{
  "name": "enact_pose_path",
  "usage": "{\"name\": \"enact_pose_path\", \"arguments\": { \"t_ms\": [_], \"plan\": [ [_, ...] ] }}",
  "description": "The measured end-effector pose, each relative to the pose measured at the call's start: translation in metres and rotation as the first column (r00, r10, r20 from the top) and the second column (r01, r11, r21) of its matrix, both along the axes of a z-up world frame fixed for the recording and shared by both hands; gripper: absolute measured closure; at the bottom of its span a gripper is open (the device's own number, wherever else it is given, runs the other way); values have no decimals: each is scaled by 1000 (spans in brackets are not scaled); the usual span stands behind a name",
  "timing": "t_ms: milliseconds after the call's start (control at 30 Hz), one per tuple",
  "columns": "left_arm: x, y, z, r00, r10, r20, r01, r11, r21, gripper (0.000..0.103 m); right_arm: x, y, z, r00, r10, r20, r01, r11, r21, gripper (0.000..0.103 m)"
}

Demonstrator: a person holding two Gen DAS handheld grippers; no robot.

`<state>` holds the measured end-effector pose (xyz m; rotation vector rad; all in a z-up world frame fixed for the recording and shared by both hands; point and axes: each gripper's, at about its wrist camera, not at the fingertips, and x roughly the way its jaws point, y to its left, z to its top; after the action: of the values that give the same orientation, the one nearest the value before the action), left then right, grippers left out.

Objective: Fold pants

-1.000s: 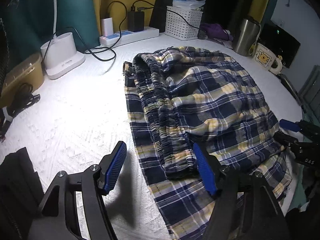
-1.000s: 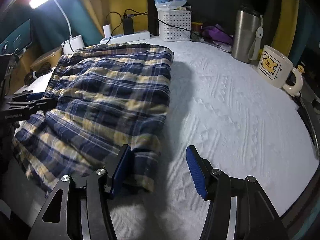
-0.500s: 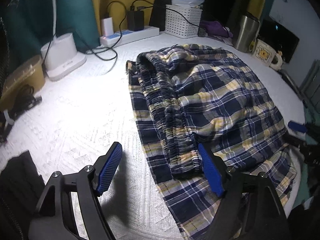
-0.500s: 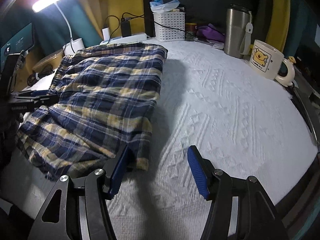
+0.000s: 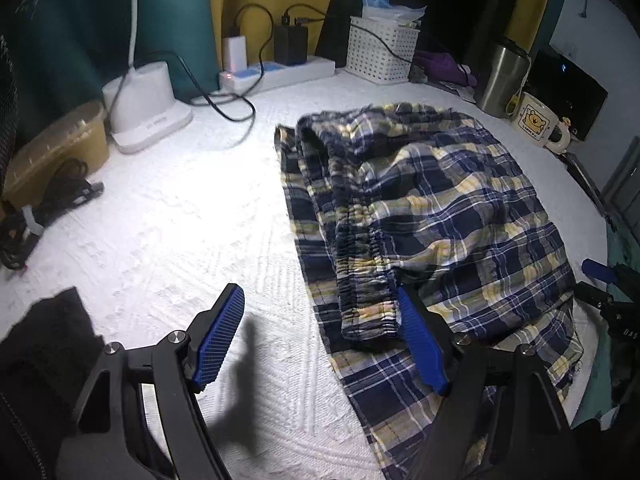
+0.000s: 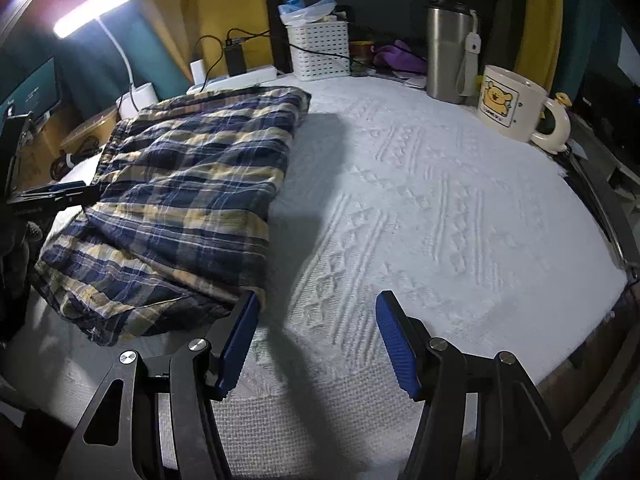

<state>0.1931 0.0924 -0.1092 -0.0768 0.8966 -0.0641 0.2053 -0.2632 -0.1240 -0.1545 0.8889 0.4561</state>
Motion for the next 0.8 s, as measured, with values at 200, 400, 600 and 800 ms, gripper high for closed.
{"name": "enact_pose_path", "arguments": {
  "t_ms": [200,400,600,800],
  "plan": [
    [-4,4,15,999,17,28,-17,1000,3,25,4,-10,10,1000,-22,15,22,1000,22,41],
    [-2,-6,34,995,-13,99,16,1000,-21,25,12,0,19,999,-9,37,7,999,50,41],
    [29,-18,18,997,-43,65,40,998,47,27,35,31,20,997,46,58,-48,998,48,41],
    [51,-14,5,998,-44,46,42,998,43,57,55,54,14,996,78,45,-80,996,47,41]
  ]
}}
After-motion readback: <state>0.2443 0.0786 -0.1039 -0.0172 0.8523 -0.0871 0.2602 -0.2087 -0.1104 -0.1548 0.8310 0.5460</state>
